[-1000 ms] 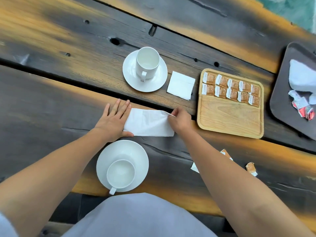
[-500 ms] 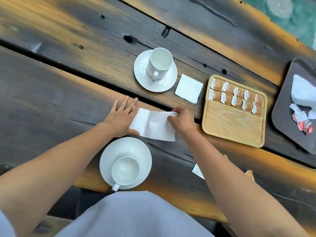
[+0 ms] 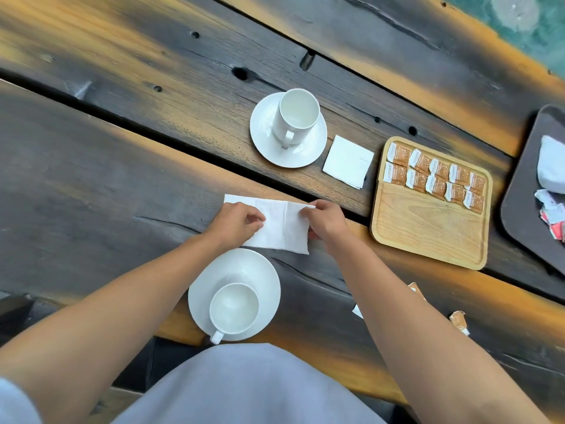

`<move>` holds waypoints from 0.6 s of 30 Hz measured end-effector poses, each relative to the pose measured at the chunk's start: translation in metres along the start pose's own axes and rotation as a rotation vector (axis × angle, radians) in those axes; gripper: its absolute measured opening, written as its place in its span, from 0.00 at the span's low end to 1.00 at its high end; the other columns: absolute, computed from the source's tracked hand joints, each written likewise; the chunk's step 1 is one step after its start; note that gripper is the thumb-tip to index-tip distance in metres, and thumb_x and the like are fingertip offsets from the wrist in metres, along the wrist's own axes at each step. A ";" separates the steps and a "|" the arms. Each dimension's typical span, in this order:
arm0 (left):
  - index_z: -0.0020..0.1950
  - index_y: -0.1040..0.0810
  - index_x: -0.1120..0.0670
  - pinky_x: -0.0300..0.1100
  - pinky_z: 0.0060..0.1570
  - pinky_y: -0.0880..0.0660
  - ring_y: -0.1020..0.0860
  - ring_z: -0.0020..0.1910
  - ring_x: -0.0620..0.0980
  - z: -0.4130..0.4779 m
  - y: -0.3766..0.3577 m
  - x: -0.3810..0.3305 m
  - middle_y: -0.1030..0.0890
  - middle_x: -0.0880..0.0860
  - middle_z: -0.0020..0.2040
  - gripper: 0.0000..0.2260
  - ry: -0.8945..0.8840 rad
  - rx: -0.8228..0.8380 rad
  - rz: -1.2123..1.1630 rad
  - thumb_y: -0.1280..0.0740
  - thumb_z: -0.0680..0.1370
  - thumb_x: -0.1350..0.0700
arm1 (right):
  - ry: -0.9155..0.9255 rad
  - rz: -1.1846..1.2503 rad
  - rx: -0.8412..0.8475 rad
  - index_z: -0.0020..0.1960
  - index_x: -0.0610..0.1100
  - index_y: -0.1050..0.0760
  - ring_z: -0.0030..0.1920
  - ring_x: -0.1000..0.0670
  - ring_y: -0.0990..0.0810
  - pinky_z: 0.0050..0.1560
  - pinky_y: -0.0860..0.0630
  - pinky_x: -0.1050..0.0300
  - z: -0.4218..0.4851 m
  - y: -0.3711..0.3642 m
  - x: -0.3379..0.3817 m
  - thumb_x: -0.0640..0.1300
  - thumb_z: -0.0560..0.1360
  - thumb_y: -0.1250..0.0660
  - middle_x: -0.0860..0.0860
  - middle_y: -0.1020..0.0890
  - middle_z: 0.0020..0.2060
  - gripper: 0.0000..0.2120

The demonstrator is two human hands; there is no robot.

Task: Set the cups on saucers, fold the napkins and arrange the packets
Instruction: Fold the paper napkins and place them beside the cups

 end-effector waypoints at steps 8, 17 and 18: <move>0.50 0.15 0.47 0.39 0.45 0.25 0.19 0.35 0.49 0.008 -0.007 0.001 0.21 0.44 0.32 0.08 0.044 0.075 -0.002 0.33 0.77 0.56 | -0.013 0.185 0.130 0.42 0.42 0.27 0.34 0.47 0.19 0.31 0.22 0.57 -0.009 -0.020 0.012 0.36 0.76 0.35 0.43 0.19 0.37 0.05; 0.54 0.20 0.61 0.45 0.46 0.18 0.16 0.41 0.53 0.005 -0.010 0.010 0.16 0.61 0.47 0.11 0.329 0.249 -0.837 0.42 0.82 0.60 | 0.023 0.155 0.315 0.46 0.42 0.26 0.29 0.49 0.23 0.34 0.24 0.54 -0.025 -0.075 0.036 0.46 0.77 0.31 0.45 0.21 0.37 0.08; 0.54 0.20 0.60 0.48 0.48 0.19 0.16 0.42 0.54 0.003 -0.009 0.012 0.17 0.60 0.47 0.12 0.363 0.257 -0.937 0.42 0.82 0.57 | 0.033 0.116 0.328 0.47 0.42 0.24 0.29 0.49 0.23 0.34 0.25 0.54 -0.026 -0.080 0.038 0.51 0.76 0.30 0.46 0.20 0.38 0.12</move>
Point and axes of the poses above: each hand's wrist, its own z-axis towards the middle knuckle, its own y-axis out of the back of the hand, x = y × z, the point moved 8 cm from there along z, towards the middle knuckle
